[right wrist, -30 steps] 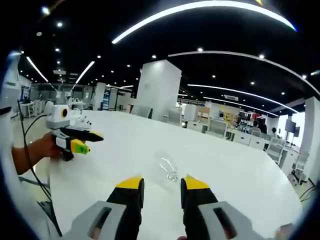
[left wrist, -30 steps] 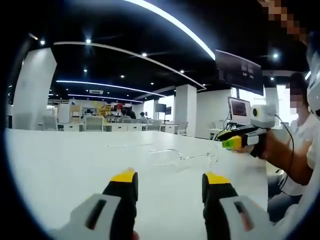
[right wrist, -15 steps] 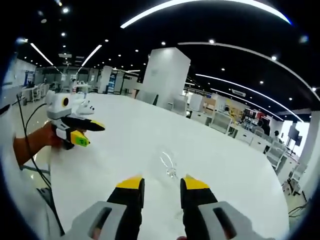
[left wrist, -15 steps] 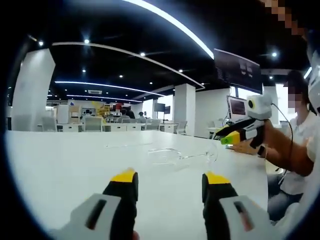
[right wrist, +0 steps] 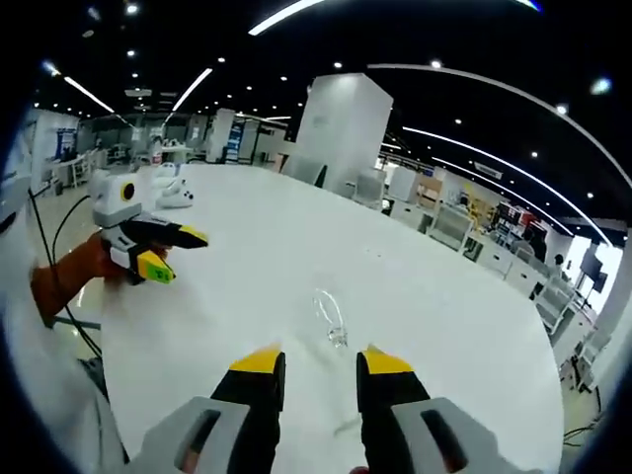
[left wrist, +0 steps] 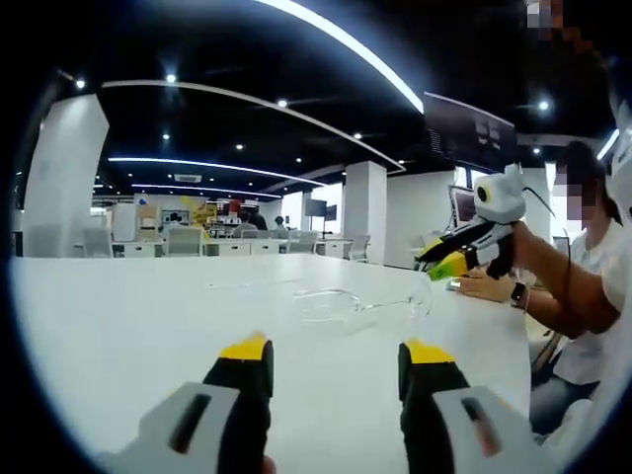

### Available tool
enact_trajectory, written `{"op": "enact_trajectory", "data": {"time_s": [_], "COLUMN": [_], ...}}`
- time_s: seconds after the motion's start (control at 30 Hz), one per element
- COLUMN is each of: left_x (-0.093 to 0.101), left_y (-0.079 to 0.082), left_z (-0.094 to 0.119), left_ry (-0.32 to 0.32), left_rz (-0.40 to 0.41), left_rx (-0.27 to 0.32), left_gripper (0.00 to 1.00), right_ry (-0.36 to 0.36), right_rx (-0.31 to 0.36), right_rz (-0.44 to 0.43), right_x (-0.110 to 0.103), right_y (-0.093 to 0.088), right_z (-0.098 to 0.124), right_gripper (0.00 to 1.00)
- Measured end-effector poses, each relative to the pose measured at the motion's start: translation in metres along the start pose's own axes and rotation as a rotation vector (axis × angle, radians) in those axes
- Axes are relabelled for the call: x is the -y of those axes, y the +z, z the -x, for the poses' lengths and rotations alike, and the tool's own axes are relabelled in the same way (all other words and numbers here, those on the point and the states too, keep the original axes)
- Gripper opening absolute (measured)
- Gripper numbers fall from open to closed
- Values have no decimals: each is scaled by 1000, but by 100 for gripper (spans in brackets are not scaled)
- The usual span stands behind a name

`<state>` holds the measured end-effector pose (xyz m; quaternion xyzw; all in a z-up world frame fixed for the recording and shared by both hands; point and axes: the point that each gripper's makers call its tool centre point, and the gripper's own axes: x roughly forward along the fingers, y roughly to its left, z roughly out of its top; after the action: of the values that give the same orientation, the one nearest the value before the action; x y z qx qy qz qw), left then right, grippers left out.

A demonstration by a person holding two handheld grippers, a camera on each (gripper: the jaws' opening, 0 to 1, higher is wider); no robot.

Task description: Stand the stemmed glass upright on the table place it in front of you

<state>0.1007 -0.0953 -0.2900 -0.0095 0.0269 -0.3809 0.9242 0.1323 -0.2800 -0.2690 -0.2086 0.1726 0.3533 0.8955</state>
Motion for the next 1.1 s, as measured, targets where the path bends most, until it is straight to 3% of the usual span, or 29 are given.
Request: {"op": "enact_trajectory", "data": {"time_s": [0.23,0.47,1.1], "left_x": [1,0,-1], "left_y": [-2,-3,-4], "left_z": [1,3,5], "left_ry": [4,7,13], "left_rz": [-4,-4,3], "left_rx": [-11,-12,-5], "left_gripper": [51,51,51], "right_ry": [58,67,126], "right_rx": [-110,-183,-299], "right_rz": [45,69,94], "right_x": [-5,4,16], "right_y": [-10,-13,-21], "right_z": [-15,-29,-56], "right_gripper": [32,32,31]}}
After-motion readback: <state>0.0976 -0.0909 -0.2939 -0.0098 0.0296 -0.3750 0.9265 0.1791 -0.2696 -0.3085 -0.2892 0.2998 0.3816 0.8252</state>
